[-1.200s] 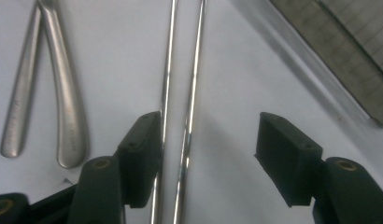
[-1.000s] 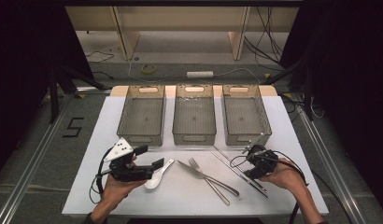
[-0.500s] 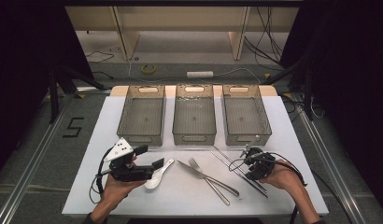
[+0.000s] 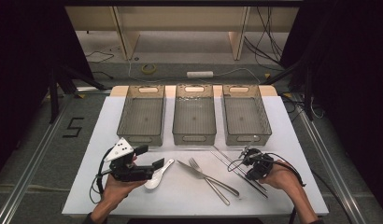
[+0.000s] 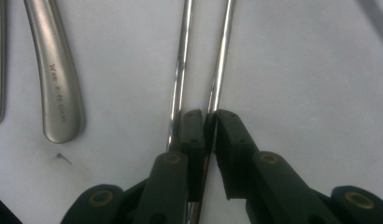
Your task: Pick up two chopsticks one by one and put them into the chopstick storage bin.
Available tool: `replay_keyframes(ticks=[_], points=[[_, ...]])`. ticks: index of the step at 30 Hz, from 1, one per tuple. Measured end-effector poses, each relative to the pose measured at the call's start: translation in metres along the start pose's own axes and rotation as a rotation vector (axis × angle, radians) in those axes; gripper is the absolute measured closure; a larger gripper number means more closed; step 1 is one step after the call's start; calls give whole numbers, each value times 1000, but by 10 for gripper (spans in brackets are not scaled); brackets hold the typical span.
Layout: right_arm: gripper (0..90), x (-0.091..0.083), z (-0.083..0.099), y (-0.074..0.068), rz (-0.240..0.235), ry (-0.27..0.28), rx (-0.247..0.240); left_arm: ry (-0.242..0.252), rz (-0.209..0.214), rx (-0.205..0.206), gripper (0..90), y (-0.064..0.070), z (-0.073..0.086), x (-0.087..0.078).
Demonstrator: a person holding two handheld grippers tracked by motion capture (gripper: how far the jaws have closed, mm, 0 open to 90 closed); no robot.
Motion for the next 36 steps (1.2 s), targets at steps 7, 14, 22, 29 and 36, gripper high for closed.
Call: replay_keyframes(ticks=[7,14,22,29,36], points=[[849,1,-1,1,-6,-28,22,-1,-1,2,157,1,0,0],[857,0,-2,1,-4,-33,-5,1,-1,3,157,0,0,0],[861,-9,-1,9,24,5,-32,-2,1,3,157,1,0,0],[860,-23,-6,6,24,51,-53,-10,8,10,157,3,-1,3],[860,-39,-24,-15,31,97,-146,-41,38,46,157,11,-1,13]])
Point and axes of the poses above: each handheld gripper's, and its own axes: x roughly forward along the jaws, z roughly out of its underside, y roughly to its right, the point moved 10 cm from there along x, roughly forward along the jaws, and after that the axes turned 2 degrees about -y, right-handed, at the moved point
